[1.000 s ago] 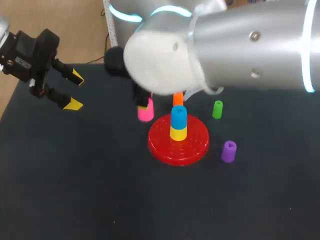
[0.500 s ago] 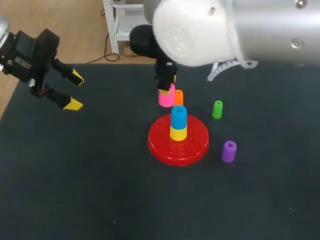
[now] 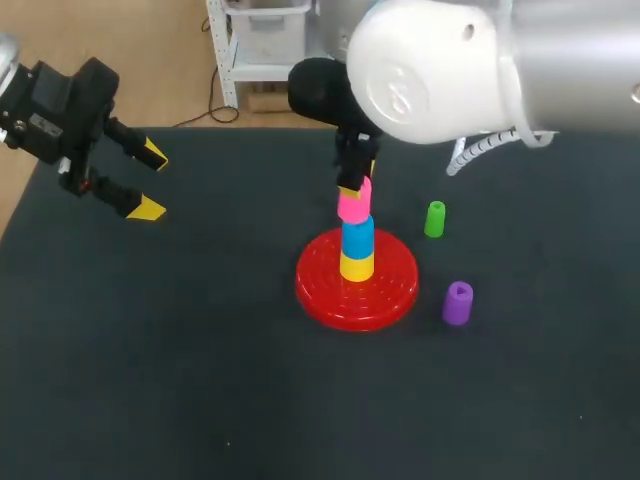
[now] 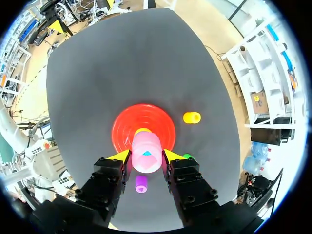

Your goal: Pick up and stack the cylinders on the red base in this order: pink,purple,orange,green

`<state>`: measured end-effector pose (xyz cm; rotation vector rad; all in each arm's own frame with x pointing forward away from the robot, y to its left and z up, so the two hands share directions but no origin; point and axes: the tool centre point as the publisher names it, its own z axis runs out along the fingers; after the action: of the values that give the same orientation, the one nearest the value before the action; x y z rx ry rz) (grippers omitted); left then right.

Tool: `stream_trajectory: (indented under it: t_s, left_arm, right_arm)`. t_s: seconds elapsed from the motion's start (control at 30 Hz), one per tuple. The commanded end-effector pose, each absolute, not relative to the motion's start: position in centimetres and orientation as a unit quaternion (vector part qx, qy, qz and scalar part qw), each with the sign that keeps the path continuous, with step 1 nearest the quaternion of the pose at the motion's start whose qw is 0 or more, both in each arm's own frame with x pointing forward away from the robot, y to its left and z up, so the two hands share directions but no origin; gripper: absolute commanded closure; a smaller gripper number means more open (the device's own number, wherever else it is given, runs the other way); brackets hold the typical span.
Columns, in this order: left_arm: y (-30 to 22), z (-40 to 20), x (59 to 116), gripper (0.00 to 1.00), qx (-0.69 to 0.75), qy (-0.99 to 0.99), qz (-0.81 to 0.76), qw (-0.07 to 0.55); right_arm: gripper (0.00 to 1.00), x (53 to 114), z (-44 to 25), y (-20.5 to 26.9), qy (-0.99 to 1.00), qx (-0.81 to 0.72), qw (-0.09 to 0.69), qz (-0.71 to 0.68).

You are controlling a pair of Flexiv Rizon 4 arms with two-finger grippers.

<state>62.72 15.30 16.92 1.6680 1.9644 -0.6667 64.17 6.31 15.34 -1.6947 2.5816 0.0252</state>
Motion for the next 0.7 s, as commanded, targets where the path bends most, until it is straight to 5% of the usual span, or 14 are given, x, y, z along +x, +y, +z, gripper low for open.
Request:
stream_trajectory:
  t_s: [0.03,0.7]
  left_arm:
    - [15.4,16.9,62.7,0.0,0.609,0.716,-0.243,0.239]
    - [15.4,16.9,62.7,0.0,0.609,0.716,-0.243,0.239]
  right_arm:
    - [1.0,63.8,14.8,6.0,0.836,-0.548,0.029,0.009]
    - [1.0,63.0,14.8,6.3,0.837,-0.546,0.032,0.023]
